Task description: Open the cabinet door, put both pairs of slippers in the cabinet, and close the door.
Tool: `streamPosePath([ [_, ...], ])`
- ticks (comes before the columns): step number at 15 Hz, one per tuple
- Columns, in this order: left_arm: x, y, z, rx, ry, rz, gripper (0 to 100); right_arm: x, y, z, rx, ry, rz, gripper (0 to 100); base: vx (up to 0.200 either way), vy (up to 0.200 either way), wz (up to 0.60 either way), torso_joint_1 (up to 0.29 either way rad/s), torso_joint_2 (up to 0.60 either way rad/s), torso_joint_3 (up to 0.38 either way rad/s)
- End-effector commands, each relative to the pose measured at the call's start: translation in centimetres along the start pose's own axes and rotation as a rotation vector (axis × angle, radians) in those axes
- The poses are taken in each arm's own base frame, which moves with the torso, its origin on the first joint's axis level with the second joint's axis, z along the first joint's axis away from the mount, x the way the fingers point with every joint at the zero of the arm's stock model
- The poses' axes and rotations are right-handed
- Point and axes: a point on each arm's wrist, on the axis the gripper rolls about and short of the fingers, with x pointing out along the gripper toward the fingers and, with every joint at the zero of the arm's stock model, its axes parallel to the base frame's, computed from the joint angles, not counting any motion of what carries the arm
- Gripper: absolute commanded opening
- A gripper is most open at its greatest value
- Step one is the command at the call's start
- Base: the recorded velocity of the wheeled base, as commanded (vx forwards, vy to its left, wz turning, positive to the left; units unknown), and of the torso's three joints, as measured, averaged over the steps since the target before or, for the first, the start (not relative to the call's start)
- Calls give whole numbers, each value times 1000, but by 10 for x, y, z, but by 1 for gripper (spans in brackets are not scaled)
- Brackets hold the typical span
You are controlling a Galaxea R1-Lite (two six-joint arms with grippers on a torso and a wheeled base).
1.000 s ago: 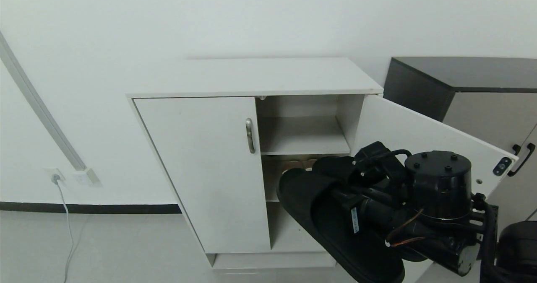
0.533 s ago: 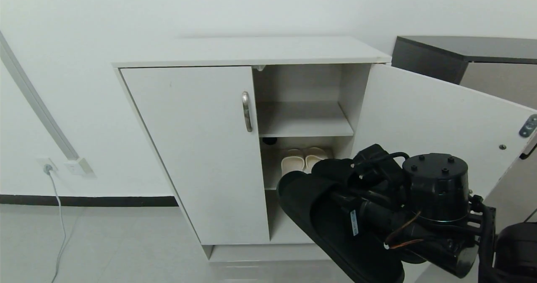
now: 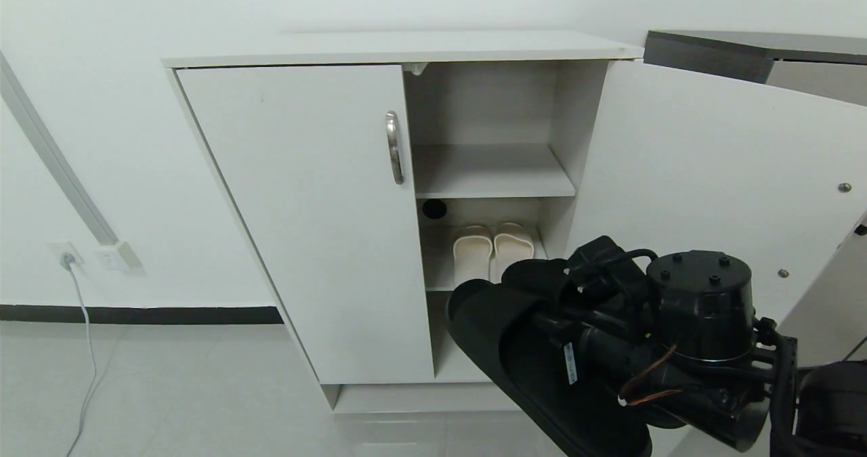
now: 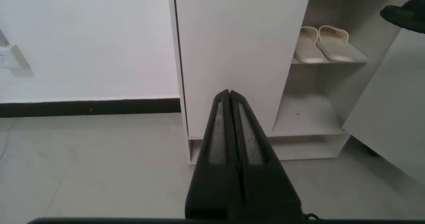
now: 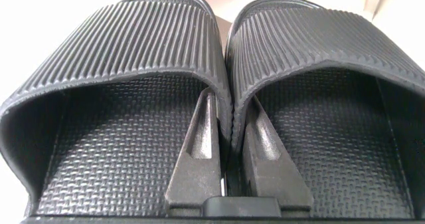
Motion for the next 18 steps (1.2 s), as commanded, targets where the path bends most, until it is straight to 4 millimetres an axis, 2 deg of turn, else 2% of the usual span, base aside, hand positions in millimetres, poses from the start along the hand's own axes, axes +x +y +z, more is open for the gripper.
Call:
streamPosePath([
  [1, 0, 0, 0, 0, 1, 1, 0, 0, 0, -1, -1, 4, 1, 0, 0, 0, 0, 0, 0, 0],
  [6, 0, 0, 0, -3, 1, 1, 0, 1, 1, -2, -4, 6, 2, 0, 0, 0, 0, 0, 0, 0],
  [8, 0, 0, 0, -3, 1, 1, 0, 8, 6, -5, -11, 6, -5, 0, 0, 0, 0, 0, 0, 0],
  [10, 0, 0, 0, -3, 1, 1, 0, 28, 23, 0, -1, -32, -98, 0, 0, 0, 0, 0, 0, 0],
  [11, 0, 0, 0, -3, 1, 1, 0, 52, 37, 4, 38, -64, -233, 0, 0, 0, 0, 0, 0, 0],
  [13, 0, 0, 0, -3, 1, 1, 0, 88, 53, 15, 96, -126, -405, 0, 0, 0, 0, 0, 0, 0],
  [14, 0, 0, 0, -3, 1, 1, 0, 95, 54, 24, 103, -137, -465, 0, 0, 0, 0, 0, 0, 0],
  [17, 0, 0, 0, -3, 1, 1, 0, 96, 55, 56, 117, -146, -541, 0, 0, 0, 0, 0, 0, 0],
  [18, 0, 0, 0, -3, 1, 1, 0, 96, 56, 58, 119, -149, -545, 0, 0, 0, 0, 0, 0, 0],
])
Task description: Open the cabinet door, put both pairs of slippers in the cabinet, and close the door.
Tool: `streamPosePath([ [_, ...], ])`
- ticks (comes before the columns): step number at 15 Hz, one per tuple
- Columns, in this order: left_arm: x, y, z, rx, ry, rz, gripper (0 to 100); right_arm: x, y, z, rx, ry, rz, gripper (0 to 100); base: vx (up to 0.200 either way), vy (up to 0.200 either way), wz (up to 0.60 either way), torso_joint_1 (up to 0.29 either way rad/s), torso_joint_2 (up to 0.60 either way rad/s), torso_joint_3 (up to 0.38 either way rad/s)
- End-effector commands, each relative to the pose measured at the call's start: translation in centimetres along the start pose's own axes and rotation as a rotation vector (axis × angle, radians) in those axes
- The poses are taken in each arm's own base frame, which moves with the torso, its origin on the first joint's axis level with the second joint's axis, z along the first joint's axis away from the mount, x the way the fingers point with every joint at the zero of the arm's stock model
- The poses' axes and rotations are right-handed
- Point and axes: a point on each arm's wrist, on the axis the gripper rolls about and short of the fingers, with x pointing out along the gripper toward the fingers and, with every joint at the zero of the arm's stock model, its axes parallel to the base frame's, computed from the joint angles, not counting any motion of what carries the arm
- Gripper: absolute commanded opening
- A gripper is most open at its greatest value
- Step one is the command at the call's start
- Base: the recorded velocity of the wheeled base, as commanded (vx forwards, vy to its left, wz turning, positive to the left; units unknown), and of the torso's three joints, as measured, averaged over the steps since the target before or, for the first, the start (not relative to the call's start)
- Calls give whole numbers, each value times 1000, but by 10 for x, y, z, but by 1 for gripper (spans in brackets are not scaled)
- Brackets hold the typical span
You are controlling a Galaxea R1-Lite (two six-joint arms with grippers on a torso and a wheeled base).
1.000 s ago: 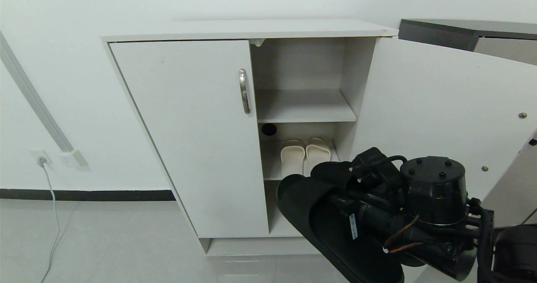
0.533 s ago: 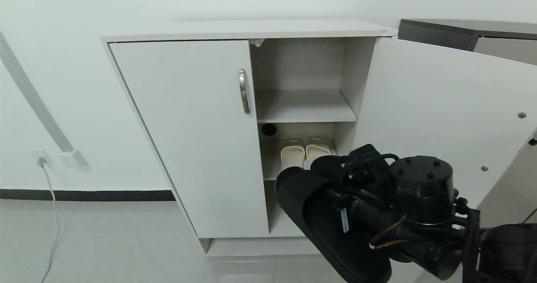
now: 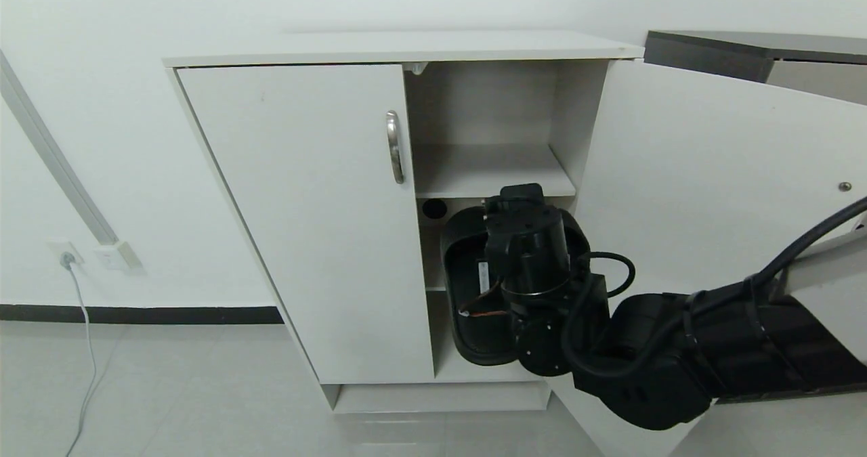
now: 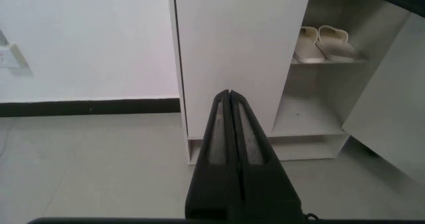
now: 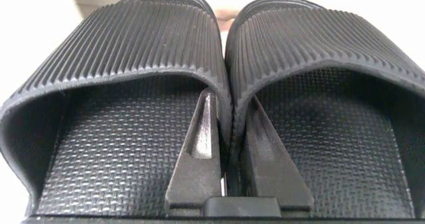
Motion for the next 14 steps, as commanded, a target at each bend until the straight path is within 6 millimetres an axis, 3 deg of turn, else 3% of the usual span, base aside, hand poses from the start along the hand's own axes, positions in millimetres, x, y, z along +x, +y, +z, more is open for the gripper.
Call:
streamPosePath([
  [1, 0, 0, 0, 0, 2, 1, 0, 11, 7, 19, 17, -13, -29, 0, 0, 0, 0, 0, 0, 0],
  [6, 0, 0, 0, 0, 2, 1, 0, 14, 8, 44, 35, -26, -38, 0, 0, 0, 0, 0, 0, 0],
  [12, 0, 0, 0, 0, 2, 1, 0, 19, 11, 37, 18, -11, -40, 0, 0, 0, 0, 0, 0, 0],
  [14, 0, 0, 0, 0, 2, 1, 0, 20, 11, 35, 19, -9, -41, 0, 200, 0, 0, 5, 5, 2],
])
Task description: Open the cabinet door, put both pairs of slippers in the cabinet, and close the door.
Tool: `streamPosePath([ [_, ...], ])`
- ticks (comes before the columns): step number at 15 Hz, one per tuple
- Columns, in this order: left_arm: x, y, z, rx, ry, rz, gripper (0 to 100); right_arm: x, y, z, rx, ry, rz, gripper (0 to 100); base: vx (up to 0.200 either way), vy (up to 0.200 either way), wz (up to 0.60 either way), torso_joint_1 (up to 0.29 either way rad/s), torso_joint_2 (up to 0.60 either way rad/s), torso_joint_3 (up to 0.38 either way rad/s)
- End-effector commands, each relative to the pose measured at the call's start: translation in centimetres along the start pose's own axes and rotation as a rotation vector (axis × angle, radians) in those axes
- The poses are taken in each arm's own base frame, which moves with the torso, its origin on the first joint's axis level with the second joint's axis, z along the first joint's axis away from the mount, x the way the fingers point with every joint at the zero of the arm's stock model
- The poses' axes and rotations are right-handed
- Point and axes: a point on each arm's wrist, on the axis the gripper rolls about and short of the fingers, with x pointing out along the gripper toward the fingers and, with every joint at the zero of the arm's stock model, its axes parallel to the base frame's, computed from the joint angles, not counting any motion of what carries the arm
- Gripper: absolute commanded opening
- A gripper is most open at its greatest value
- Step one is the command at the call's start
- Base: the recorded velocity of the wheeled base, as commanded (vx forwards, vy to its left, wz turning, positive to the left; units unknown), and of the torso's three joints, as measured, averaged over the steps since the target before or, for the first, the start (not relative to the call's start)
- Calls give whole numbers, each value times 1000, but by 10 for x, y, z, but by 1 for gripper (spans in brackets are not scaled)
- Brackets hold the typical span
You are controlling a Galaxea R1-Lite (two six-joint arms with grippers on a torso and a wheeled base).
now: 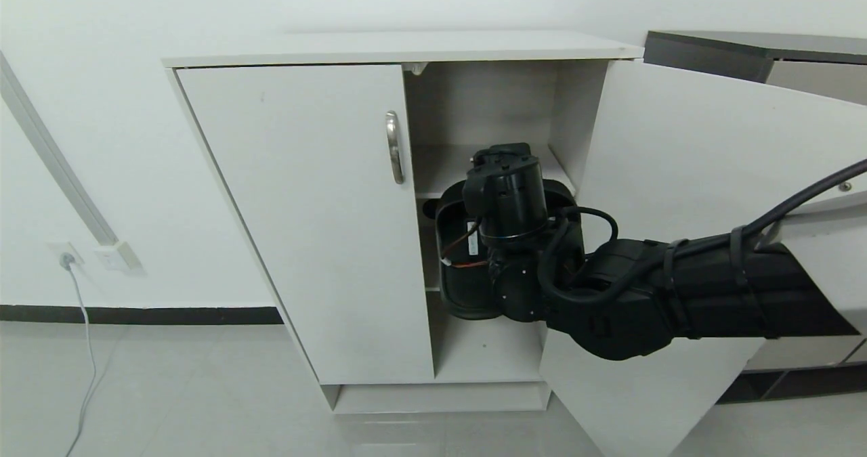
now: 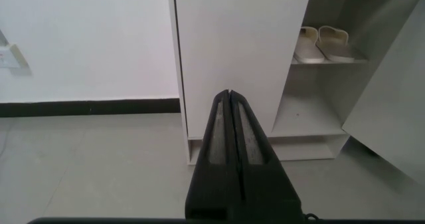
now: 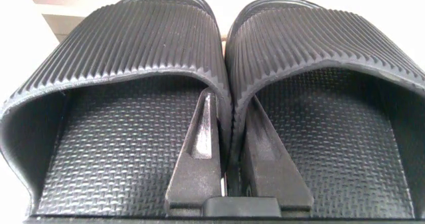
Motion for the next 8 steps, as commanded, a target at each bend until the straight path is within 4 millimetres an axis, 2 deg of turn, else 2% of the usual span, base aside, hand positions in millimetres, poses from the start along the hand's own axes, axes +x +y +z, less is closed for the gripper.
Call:
streamPosePath([
  [1, 0, 0, 0, 0, 1, 0, 0, 0, 0, -1, 1, 0, 0, 0, 200, 0, 0, -7, -2, 7],
  [8, 0, 0, 0, 1, 1, 0, 0, 0, 0, -1, 1, 0, 0, 0, 200, 0, 0, 4, 3, 3],
])
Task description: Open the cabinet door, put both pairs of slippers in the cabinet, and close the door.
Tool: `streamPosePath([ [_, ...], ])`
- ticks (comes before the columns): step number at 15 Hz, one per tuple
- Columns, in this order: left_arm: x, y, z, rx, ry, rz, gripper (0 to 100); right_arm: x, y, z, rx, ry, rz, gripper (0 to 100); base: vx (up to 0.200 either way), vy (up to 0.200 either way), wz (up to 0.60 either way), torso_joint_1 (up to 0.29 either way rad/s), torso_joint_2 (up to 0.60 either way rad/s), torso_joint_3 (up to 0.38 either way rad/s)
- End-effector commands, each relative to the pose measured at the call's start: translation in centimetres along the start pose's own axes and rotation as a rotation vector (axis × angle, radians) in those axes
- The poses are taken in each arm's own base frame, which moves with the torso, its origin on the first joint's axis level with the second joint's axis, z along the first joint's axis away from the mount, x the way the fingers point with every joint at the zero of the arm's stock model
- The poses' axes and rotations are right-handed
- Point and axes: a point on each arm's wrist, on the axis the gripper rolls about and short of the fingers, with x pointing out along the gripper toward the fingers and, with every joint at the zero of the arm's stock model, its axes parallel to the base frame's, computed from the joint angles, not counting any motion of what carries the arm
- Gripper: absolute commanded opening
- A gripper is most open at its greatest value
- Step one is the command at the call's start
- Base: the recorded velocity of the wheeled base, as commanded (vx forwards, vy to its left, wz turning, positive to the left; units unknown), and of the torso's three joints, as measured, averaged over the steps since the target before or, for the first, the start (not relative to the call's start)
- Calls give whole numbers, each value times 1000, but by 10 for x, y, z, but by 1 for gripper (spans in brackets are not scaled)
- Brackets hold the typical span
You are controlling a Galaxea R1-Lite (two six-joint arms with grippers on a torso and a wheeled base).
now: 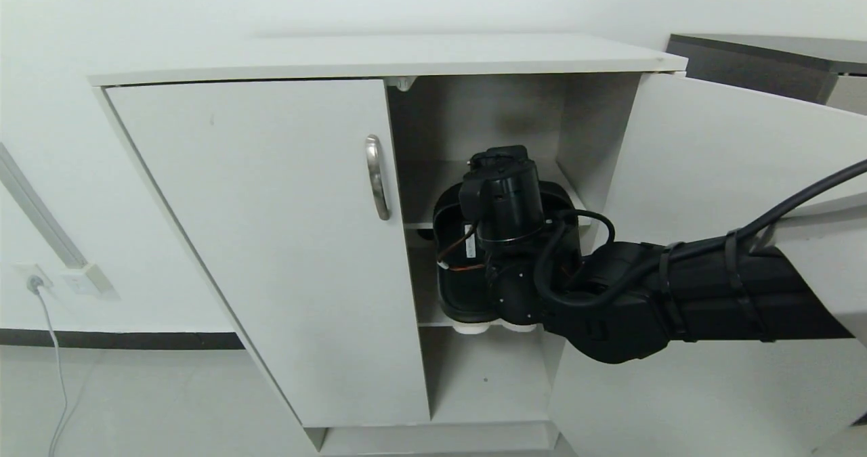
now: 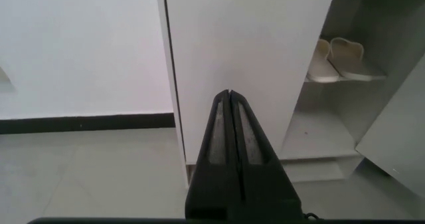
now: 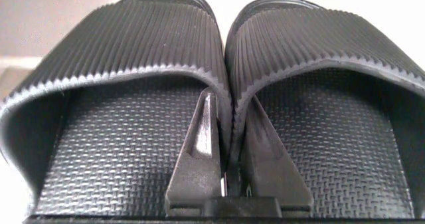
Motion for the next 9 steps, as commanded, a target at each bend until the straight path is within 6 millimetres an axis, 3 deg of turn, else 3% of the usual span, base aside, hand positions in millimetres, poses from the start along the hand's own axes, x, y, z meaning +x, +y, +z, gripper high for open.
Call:
streamPosePath([
  [1, 0, 0, 0, 0, 2, 1, 0, -1, 0, 1, 2, -2, 0, 0, 200, 0, 0, 7, -2, 12],
  [4, 0, 0, 0, -1, 2, 1, 0, 0, 0, 1, 6, -5, 0, 0, 200, 0, 0, 4, 4, 4],
  [9, 0, 0, 0, -1, 2, 1, 0, 0, 1, 1, 7, -5, 3, 0, 0, 0, 0, 0, 0, 0],
])
